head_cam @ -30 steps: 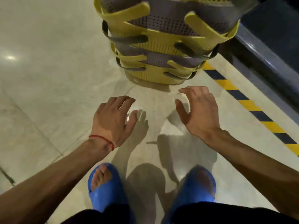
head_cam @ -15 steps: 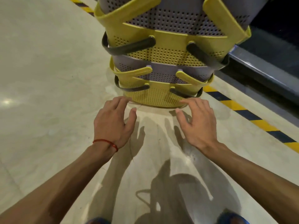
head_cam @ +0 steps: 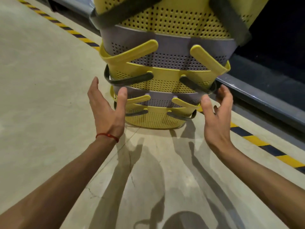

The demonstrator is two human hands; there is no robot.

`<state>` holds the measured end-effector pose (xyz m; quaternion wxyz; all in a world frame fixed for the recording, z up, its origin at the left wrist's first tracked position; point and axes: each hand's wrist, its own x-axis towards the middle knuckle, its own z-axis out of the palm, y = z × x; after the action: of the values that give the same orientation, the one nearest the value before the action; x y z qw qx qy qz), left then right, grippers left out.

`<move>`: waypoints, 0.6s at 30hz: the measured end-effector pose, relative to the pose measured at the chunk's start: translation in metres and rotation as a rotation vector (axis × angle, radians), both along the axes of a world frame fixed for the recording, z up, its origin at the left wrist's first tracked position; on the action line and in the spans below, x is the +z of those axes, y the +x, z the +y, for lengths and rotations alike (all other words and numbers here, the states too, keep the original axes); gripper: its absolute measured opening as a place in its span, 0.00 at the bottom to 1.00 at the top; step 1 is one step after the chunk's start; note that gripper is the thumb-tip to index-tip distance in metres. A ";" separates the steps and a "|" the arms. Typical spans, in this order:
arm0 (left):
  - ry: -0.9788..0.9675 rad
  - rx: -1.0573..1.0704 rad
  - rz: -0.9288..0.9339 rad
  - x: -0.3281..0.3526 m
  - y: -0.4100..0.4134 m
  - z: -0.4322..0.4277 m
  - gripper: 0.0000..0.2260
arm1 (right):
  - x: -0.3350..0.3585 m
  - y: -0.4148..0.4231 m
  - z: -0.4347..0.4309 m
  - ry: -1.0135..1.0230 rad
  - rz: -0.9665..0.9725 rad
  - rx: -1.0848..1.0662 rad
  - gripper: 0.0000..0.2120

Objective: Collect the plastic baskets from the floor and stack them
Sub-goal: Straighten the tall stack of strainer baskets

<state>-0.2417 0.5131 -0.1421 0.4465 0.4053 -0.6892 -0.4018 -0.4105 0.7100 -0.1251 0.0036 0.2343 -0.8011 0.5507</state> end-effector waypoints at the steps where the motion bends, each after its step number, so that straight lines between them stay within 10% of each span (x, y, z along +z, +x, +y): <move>1: 0.029 -0.008 0.026 0.003 -0.004 -0.002 0.40 | 0.004 -0.003 -0.004 -0.032 -0.032 0.014 0.39; 18: 0.309 -0.229 0.344 0.001 -0.029 -0.024 0.37 | 0.001 -0.017 -0.050 -0.409 -0.385 0.014 0.38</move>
<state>-0.2712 0.4888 -0.1409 0.4413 0.3137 -0.5748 -0.6135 -0.4273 0.6598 -0.1243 -0.1052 0.1253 -0.6575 0.7355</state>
